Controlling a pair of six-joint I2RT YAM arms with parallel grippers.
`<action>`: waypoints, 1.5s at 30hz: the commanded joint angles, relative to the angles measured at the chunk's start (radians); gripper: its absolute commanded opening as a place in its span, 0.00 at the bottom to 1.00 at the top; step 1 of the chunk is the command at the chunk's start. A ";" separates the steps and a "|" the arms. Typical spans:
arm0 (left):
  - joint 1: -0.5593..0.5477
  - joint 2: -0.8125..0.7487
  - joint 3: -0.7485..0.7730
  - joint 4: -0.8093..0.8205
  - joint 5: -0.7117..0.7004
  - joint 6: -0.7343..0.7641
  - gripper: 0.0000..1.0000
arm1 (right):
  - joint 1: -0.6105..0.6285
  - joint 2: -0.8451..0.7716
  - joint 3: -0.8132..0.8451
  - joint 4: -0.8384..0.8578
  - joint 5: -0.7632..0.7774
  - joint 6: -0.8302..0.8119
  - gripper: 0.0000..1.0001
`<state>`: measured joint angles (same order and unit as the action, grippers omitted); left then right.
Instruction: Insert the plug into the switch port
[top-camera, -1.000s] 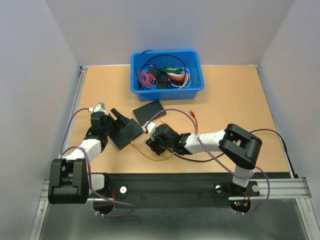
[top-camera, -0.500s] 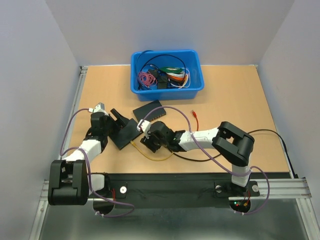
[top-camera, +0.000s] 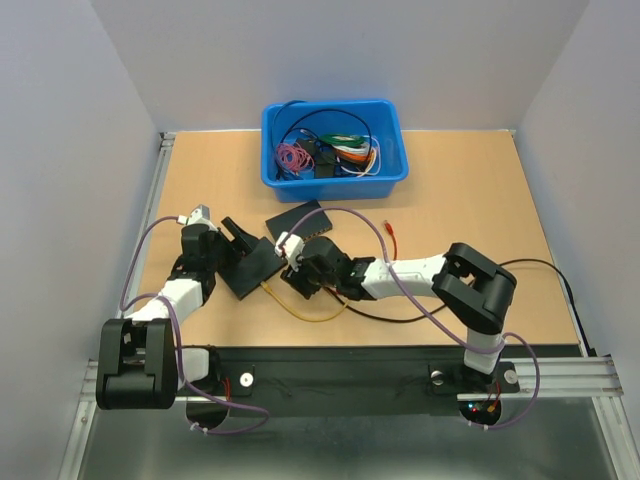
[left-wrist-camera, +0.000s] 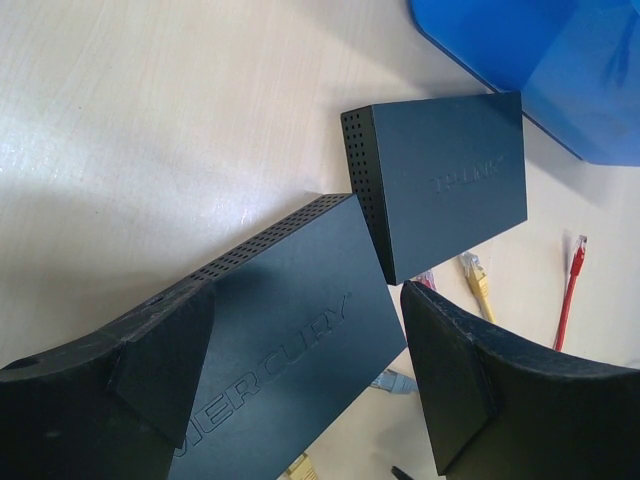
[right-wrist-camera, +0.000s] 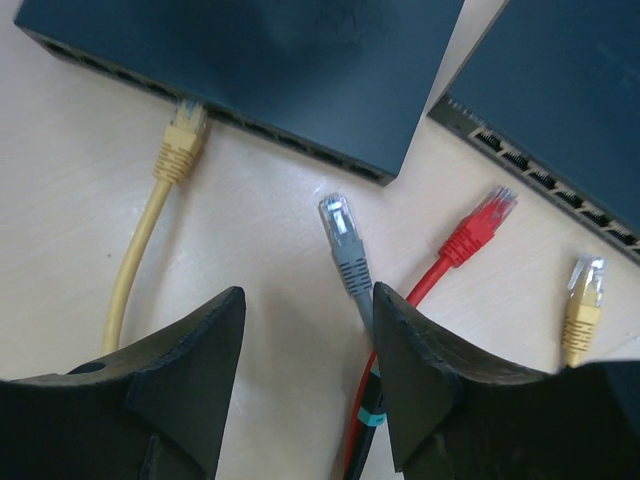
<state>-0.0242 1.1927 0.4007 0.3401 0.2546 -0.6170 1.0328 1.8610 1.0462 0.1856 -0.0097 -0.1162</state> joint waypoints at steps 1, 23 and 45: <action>0.004 -0.015 -0.003 0.022 0.005 0.019 0.87 | -0.011 -0.036 -0.002 0.095 -0.004 -0.010 0.59; 0.007 0.011 0.013 0.033 -0.006 0.013 0.87 | -0.076 0.076 -0.024 0.147 -0.102 0.049 0.33; 0.058 0.294 0.142 0.036 0.012 0.013 0.88 | -0.063 0.064 -0.032 0.156 -0.202 0.113 0.11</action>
<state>0.0280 1.5013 0.5648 0.4099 0.2569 -0.6117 0.9607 1.9289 0.9985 0.3481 -0.1677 -0.0250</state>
